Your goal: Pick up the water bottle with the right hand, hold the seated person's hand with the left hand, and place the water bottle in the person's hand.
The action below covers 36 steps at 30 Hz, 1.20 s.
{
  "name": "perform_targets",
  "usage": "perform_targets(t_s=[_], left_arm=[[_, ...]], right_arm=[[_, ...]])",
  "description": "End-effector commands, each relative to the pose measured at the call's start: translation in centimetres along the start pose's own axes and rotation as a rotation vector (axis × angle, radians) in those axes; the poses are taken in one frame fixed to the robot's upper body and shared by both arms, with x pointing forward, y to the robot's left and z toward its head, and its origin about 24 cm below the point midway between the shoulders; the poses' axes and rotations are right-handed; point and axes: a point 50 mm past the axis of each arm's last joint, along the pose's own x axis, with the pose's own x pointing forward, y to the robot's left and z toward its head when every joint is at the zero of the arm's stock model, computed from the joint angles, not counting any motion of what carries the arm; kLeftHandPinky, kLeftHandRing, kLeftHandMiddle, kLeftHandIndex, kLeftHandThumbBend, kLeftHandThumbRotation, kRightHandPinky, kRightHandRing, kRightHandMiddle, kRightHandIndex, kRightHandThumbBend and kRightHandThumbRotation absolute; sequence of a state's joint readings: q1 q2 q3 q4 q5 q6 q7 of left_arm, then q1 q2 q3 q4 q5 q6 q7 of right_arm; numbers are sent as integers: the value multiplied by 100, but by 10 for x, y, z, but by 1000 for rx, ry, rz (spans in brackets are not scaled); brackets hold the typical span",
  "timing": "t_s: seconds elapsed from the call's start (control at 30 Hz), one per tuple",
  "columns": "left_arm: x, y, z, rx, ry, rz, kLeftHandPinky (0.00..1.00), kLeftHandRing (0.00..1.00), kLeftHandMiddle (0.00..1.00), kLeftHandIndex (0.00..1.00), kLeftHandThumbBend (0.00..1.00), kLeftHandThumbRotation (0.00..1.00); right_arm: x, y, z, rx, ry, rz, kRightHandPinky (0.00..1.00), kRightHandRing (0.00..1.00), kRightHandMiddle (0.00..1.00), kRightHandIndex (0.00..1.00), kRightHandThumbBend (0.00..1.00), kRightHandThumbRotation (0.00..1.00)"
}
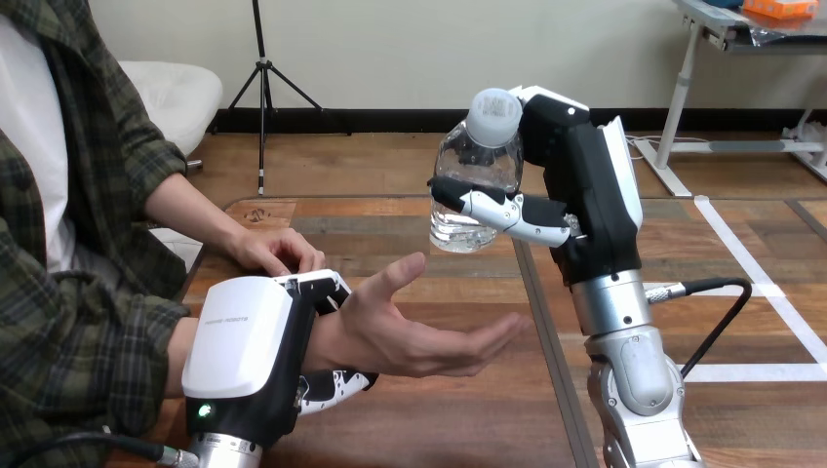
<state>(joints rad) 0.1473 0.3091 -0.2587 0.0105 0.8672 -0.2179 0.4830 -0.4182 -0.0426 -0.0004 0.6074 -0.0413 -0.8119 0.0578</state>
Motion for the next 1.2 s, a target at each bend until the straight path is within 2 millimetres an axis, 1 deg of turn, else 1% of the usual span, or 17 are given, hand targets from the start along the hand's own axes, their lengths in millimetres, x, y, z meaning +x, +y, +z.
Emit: perform_targets(t_s=[0.0,0.43,0.63,0.97,1.17], left_arm=[[22,9,26,-70,-143,77,31,36,40,40,73,0],[24,11,27,-73,-147,83,30,36,40,40,72,0],[26,12,28,-75,-150,89,30,36,40,40,71,0],[29,14,31,-82,-143,104,30,36,40,40,70,0],[31,16,32,-98,-137,115,30,36,40,40,70,0]], right_arm=[[18,-1,22,7,-130,-11,35,40,44,45,69,0],[17,-3,21,26,-118,-23,36,41,44,45,69,0],[15,-3,19,74,-107,-19,36,41,44,44,68,0],[8,-5,17,83,-88,-18,38,43,45,44,67,0],[3,-5,15,84,-77,-21,37,41,44,44,68,0]])
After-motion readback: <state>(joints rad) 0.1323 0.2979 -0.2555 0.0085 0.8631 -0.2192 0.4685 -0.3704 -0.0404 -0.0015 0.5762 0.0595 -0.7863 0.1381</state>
